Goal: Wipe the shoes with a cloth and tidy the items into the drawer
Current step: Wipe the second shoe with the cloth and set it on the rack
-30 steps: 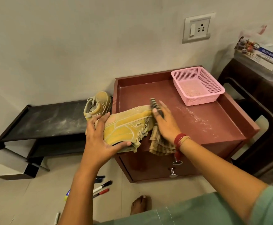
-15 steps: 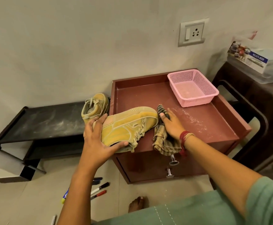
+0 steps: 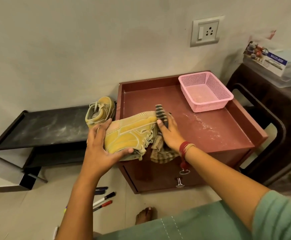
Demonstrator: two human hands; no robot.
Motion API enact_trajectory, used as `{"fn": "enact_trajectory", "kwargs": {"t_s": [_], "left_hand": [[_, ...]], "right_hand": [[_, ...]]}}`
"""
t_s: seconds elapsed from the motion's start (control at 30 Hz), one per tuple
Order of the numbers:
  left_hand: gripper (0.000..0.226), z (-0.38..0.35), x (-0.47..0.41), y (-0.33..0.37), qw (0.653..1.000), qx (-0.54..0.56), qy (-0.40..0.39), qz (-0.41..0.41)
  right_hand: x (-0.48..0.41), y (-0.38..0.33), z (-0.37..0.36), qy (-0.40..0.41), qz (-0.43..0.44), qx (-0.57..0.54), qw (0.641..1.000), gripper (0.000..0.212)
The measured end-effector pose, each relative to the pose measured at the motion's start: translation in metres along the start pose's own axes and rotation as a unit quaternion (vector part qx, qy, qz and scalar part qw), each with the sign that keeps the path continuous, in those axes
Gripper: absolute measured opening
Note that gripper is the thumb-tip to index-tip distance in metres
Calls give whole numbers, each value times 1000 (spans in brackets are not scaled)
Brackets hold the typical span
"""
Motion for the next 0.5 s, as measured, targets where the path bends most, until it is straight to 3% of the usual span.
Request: {"fn": "enact_trajectory", "kwargs": {"t_s": [0.07,0.2,0.27,0.37,0.43,0.5], "left_hand": [[107,0,1,-1,1000,5,-1,1],[108,0,1,0,1000,-1,0,-1],[109,0,0,1,1000,-1,2,2],[109,1,0,1,1000,3,2,6],[109,0,1,1,1000,4,-2,5],[109,1,0,1,1000,7,-4,4]], "right_hand": [[1,1,5,6,-15,13,1000,57],[27,-20,-6,-33,176,159,971,54],[19,-15,-3,-22,162,160,973,54],[1,4,9,7,38,89,995,51],[4,-2,9,11,58,74,996,51],[13,-14,1,-9,135,95,986,51]]}}
Point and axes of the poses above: each hand's wrist, its own x-axis away from the middle knuckle, its own z-axis out of the back of the hand, y = z × x, the point moved 5 cm from there along -x, towards the middle knuckle, and after that the axes turned 9 degrees about y, right-handed, at the moved point
